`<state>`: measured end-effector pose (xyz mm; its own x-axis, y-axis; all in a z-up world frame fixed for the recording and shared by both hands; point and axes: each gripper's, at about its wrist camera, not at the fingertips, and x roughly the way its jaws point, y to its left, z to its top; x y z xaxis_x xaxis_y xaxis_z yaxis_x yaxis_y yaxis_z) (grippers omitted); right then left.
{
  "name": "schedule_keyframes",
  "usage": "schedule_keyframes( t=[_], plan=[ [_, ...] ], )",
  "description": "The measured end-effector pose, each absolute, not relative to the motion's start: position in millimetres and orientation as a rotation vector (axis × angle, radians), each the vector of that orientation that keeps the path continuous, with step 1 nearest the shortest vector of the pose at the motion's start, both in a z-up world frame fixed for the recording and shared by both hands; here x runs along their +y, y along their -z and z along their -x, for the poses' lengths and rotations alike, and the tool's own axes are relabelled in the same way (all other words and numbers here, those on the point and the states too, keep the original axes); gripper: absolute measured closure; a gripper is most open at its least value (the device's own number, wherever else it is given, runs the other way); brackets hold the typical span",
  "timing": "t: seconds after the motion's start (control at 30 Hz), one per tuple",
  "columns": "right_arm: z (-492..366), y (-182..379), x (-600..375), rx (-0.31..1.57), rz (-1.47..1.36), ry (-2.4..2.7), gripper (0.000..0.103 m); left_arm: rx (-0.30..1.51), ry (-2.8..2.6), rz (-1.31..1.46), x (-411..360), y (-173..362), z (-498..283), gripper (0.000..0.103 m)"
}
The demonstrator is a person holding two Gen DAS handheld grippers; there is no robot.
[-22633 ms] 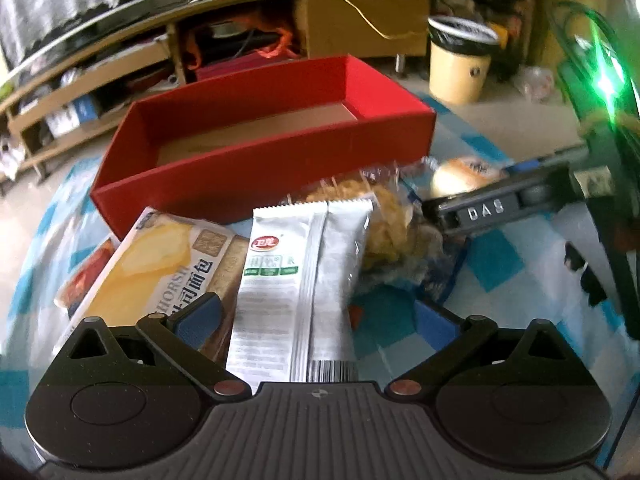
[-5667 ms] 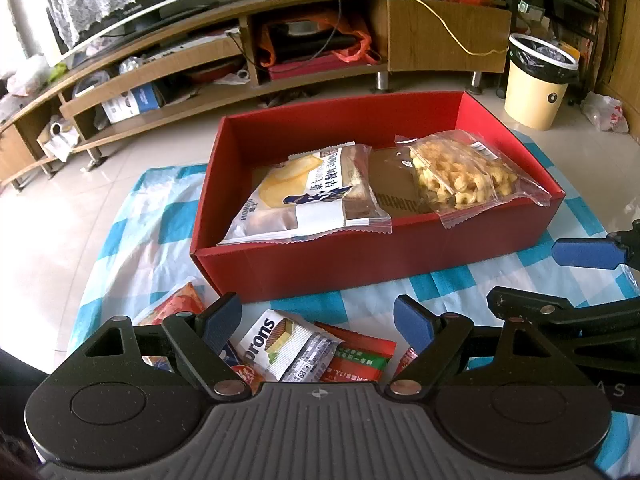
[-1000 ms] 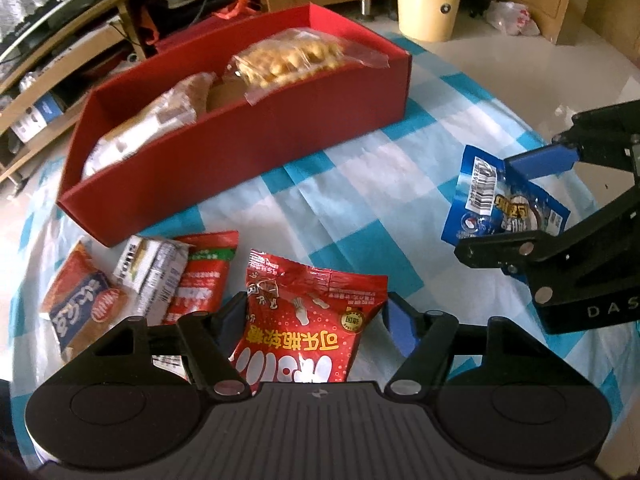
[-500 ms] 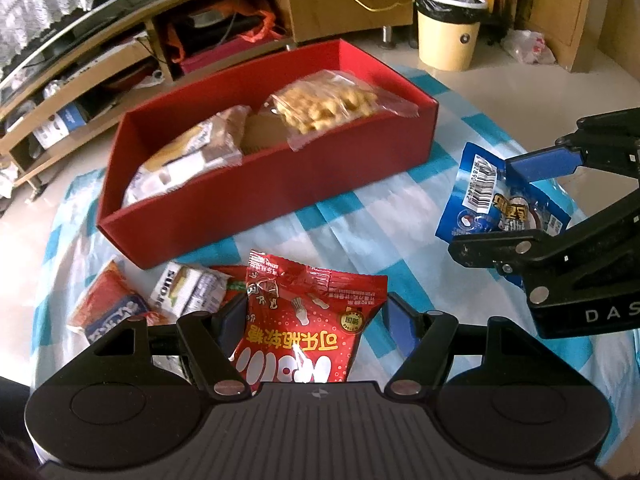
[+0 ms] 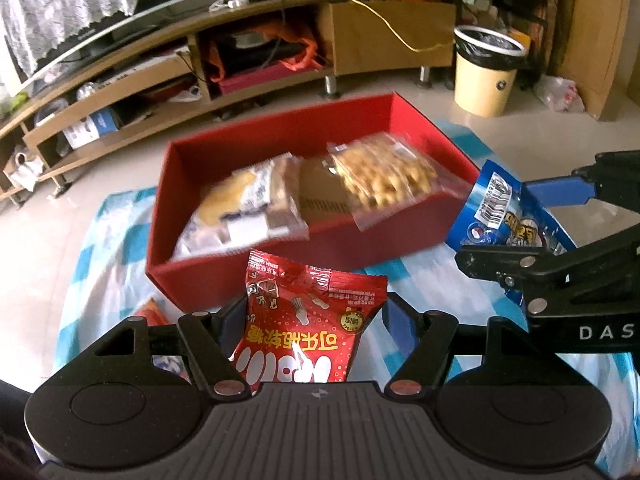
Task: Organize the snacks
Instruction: 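Carry the candy bag and sausage packet over the red box, then lower the candy bag and sausage packet into the red box and open both tools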
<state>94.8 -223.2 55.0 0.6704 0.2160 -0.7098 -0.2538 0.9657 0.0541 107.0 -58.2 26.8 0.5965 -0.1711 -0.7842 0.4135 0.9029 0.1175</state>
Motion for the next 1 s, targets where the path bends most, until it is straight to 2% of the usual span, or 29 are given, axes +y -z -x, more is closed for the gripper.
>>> schedule_keyframes(
  t=[0.47, 1.0],
  plan=[
    [-137, -63, -230, 0.755, 0.010, -0.217, 0.036, 0.833, 0.293, -0.272, -64, -36, -153, 0.026],
    [-190, -46, -236, 0.755, -0.012, -0.193, 0.036, 0.840, 0.251, -0.247, -71, -19, -201, 0.026]
  ],
)
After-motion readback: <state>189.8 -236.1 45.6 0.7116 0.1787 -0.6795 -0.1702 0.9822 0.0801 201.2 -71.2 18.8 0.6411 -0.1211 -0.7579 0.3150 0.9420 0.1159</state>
